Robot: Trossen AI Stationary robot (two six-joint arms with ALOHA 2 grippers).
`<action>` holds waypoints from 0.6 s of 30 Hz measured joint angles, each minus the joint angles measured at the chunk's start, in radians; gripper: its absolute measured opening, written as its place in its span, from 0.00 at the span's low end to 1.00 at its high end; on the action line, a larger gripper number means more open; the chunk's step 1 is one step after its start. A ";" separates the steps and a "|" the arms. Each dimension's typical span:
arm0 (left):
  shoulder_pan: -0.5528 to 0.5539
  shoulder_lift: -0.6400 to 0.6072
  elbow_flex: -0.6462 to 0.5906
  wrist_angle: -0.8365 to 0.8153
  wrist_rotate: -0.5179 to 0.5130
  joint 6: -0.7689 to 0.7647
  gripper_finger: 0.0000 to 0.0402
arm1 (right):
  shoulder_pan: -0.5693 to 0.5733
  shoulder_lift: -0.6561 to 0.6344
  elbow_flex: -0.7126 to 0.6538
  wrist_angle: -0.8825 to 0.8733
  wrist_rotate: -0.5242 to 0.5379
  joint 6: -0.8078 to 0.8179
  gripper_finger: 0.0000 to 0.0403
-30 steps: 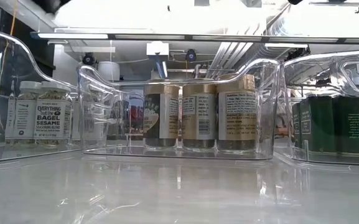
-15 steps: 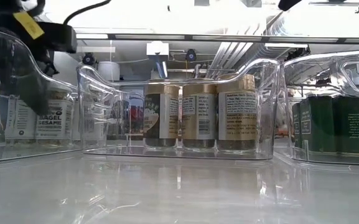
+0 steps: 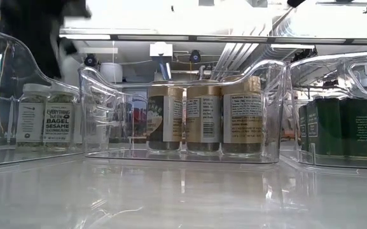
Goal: Sort spices by type
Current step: Return to Home Position
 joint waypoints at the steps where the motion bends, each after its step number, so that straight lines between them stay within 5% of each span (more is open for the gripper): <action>1: 0.000 -0.021 0.035 -0.038 -0.001 0.009 0.00 | -0.001 -0.003 0.011 -0.008 -0.020 -0.002 0.00; 5: -0.016 -0.123 0.156 -0.223 -0.130 -0.047 0.00 | -0.049 -0.038 0.033 -0.095 -0.197 0.101 0.00; 10: -0.010 -0.265 0.186 -0.507 -0.274 -0.309 0.00 | -0.093 -0.078 0.023 -0.228 -0.374 0.156 0.00; 14: 0.005 -0.325 0.168 -0.672 -0.233 -0.565 0.00 | -0.097 -0.154 -0.077 -0.195 -0.486 0.185 0.00; 18: 0.005 -0.338 0.085 -0.675 -0.086 -0.646 0.00 | -0.094 -0.239 -0.283 -0.121 -0.638 0.278 0.00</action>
